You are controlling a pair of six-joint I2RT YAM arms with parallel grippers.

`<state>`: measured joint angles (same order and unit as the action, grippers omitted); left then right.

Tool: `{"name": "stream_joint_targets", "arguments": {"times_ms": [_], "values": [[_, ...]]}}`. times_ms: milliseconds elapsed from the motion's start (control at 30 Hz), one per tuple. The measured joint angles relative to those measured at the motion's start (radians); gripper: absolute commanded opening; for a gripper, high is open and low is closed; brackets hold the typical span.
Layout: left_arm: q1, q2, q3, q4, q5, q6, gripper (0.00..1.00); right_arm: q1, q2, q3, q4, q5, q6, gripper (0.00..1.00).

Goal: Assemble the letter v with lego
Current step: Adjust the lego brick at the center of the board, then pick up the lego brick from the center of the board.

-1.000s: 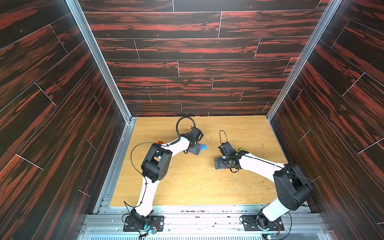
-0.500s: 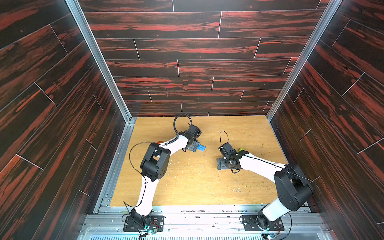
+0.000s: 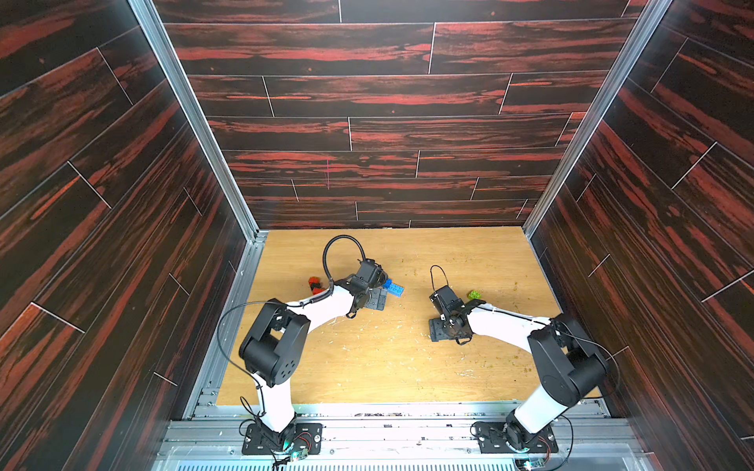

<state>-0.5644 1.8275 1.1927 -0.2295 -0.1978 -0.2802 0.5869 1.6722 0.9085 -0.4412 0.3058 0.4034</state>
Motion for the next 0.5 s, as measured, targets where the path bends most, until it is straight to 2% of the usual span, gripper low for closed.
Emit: {"name": "stream_joint_targets", "arguments": {"times_ms": [133,500], "values": [[-0.021,-0.043,-0.048,0.041,0.012,-0.024,1.00,-0.002,0.019,0.015,0.017,-0.008,-0.010,0.73],[-0.035,-0.074,-0.104,0.089,0.023,-0.069,1.00,-0.004,0.037,0.026,0.047,-0.034,-0.015,0.43]]}}
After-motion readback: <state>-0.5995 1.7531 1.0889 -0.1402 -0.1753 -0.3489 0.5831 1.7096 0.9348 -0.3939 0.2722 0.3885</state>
